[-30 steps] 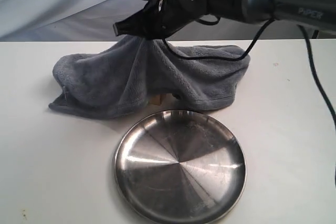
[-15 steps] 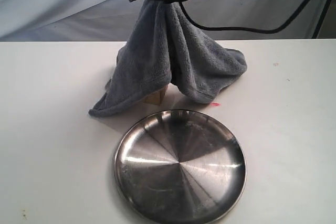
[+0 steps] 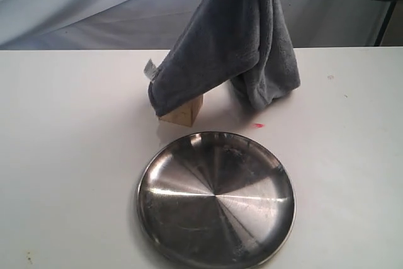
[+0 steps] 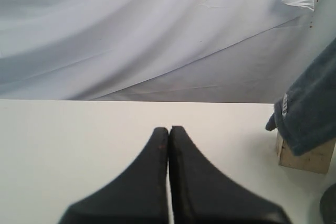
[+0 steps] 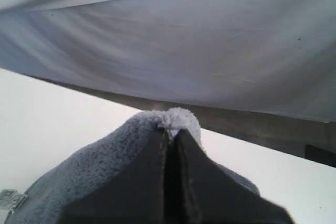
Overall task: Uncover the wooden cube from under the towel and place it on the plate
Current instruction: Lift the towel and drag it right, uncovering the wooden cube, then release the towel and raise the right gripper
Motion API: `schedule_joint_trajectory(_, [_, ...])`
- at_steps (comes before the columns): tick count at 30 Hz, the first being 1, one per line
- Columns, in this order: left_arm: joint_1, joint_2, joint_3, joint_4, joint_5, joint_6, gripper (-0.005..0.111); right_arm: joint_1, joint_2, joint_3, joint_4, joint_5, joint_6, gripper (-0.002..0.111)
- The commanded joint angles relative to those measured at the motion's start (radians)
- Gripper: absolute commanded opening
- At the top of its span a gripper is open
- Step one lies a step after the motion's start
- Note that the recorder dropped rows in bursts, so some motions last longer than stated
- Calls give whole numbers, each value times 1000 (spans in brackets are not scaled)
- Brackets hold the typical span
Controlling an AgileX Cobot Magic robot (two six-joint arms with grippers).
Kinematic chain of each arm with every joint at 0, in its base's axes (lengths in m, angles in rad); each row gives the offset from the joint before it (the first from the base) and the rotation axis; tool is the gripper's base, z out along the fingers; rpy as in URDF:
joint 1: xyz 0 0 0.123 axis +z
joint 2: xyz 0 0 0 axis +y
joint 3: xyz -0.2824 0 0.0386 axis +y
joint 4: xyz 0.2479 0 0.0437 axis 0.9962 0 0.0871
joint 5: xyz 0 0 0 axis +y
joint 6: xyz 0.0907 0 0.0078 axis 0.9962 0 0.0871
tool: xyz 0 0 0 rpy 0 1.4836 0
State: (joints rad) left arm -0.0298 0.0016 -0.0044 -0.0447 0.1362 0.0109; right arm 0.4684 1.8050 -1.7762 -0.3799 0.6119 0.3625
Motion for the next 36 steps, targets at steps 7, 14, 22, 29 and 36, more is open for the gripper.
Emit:
schedule_joint_trajectory(7, [2, -2, 4, 1, -1, -3, 1, -54, -96, -5, -132, -23, 95, 0])
schedule_joint_trajectory(14, [2, -2, 4, 1, -1, 0, 1, -52, -87, -5, -152, 39, 109, 0])
schedule_joint_trajectory(22, [2, -2, 4, 1, -1, 0, 1, -50, 23, 51, -15, 50, 27, 0])
schedule_joint_trajectory(29, [2, -2, 4, 1, -1, -3, 1, -50, 139, 69, -12, 45, 27, 0])
schedule_joint_trajectory(36, [2, -2, 4, 1, -1, -3, 1, -50, 248, 69, 5, 52, 27, 0])
